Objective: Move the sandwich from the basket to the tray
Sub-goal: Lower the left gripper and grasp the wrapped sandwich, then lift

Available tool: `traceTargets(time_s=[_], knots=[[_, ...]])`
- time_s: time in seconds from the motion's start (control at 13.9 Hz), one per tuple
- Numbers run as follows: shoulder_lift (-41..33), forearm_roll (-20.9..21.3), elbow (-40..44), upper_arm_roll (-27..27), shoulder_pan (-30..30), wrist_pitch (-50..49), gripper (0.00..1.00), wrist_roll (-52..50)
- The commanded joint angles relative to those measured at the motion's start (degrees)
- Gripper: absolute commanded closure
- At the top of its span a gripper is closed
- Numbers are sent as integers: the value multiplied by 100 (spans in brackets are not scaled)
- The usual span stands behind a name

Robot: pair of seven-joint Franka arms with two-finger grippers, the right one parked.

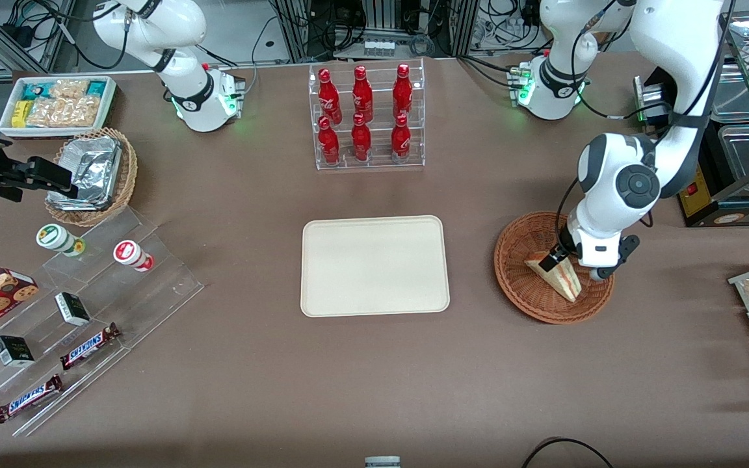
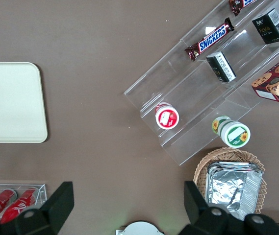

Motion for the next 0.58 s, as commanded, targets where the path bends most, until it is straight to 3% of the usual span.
traceTargets(time_s=[0.0, 0.07, 0.14, 0.36, 0.51], knots=[[150, 107, 40, -18, 21, 304, 37, -210], [159, 107, 83, -18, 65, 305, 71, -211], [168, 107, 101, -18, 65, 296, 100, -159], [80, 116, 320, -10, 48, 34, 100, -114], [-191, 160, 679, -10, 4, -798, 100, -44]])
